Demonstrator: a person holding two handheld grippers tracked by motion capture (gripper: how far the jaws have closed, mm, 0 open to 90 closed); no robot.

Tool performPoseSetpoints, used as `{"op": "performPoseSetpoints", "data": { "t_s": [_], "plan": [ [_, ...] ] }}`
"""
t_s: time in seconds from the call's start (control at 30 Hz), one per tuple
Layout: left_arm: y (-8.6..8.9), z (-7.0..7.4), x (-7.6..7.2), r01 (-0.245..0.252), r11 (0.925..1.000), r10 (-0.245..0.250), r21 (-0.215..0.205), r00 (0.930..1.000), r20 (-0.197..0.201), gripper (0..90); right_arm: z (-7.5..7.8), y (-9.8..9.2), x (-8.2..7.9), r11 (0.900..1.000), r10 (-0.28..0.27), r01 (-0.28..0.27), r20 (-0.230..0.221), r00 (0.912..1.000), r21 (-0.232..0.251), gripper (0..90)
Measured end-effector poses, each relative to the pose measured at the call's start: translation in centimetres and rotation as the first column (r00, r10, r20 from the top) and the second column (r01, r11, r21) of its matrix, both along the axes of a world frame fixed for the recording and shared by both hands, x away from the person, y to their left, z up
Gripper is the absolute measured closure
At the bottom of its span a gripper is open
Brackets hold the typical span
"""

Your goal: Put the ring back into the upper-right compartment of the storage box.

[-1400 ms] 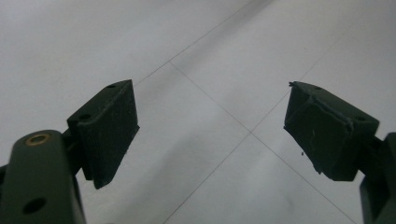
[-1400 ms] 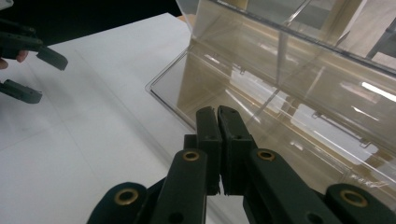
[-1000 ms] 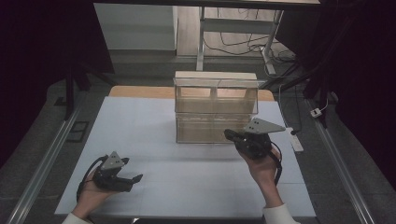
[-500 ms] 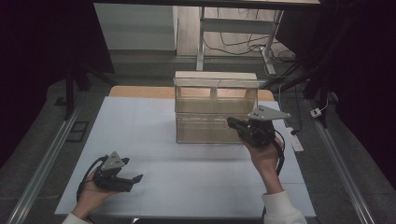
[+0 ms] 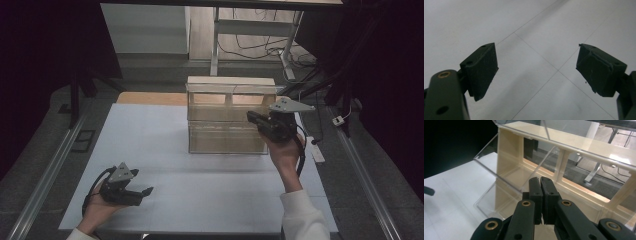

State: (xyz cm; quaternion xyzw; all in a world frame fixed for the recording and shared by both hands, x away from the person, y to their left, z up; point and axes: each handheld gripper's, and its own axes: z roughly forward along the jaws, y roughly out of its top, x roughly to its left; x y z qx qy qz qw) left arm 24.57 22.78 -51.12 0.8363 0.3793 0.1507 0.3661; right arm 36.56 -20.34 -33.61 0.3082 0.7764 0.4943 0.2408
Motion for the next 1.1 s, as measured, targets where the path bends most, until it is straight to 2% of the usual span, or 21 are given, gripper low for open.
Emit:
{"op": "performPoseSetpoints", "data": {
  "t_s": [0.4,0.6,0.7,0.8,1.1],
  "plan": [
    [0.0,0.0,0.0,0.001,1.0000,-0.001,0.002,1.0000,-0.002,17.3,0.1,-0.1,2.3,0.998,-0.067,0.067,-0.007,0.9977,0.013,86.7],
    [0.0,-0.1,0.0,0.003,1.0000,-0.003,0.005,1.0000,-0.003,17.3,-0.3,-0.1,3.0,0.997,-0.075,0.075,-0.019,0.9970,0.006,85.6],
    [0.0,-0.1,0.0,0.002,1.0000,-0.002,0.006,1.0000,-0.002,17.3,-0.4,-0.1,3.1,0.996,-0.085,0.085,-0.022,0.9962,0.005,73.0],
    [0.0,-0.2,0.1,0.001,1.0000,-0.001,0.006,1.0000,-0.004,17.3,-0.5,-0.2,2.9,0.996,-0.082,0.083,-0.021,0.9964,0.015,64.2],
    [0.0,-0.1,0.1,0.005,0.9999,-0.005,0.013,1.0000,-0.004,17.3,-0.8,-0.9,1.4,0.999,-0.027,0.027,0.001,0.9996,0.029,55.4]
  ]
}}
